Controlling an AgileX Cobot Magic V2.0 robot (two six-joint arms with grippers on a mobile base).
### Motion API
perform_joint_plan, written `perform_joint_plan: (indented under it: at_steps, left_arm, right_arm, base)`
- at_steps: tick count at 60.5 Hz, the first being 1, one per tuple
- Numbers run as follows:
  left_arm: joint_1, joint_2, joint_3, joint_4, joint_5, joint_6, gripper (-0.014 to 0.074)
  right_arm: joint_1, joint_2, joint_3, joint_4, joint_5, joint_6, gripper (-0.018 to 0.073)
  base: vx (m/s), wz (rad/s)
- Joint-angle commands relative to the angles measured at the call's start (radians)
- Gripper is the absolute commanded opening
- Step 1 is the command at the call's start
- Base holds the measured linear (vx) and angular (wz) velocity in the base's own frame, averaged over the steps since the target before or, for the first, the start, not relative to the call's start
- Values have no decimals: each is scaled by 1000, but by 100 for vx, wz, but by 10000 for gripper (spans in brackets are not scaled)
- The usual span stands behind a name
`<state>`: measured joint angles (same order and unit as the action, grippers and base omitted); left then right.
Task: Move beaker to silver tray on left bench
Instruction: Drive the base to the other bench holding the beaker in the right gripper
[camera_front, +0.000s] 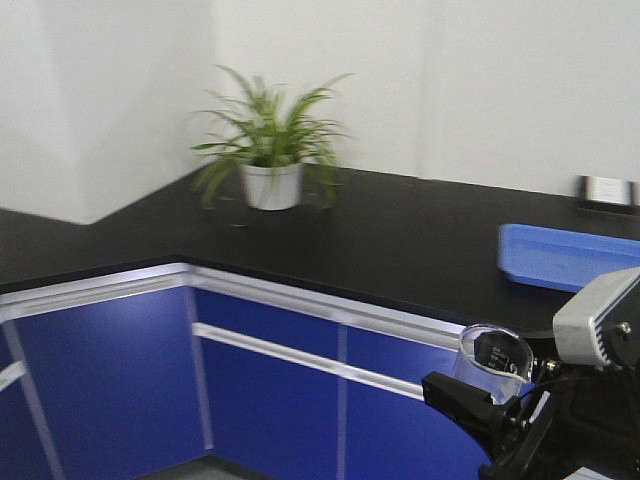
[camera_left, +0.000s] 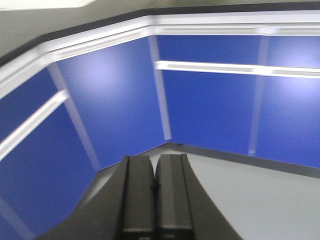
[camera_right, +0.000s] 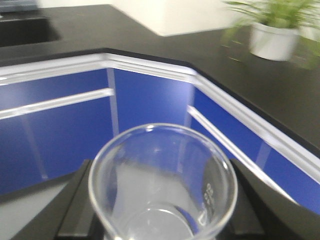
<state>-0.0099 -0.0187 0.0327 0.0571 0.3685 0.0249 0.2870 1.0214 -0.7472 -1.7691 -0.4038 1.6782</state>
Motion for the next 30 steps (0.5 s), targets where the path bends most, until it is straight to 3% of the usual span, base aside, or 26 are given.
perform_joint_plan:
  at_steps: [1, 30]
  left_arm:
    - [-5, -7, 20, -3, -81, -2, 1]
    - [-5, -7, 20, -3, -81, -2, 1]
  right_arm:
    - [1, -17, -30, -9, 17, 2, -11]
    - [1, -17, -30, -9, 18, 2, -11]
  base:
    - [-3, 82]
    - [3, 77]
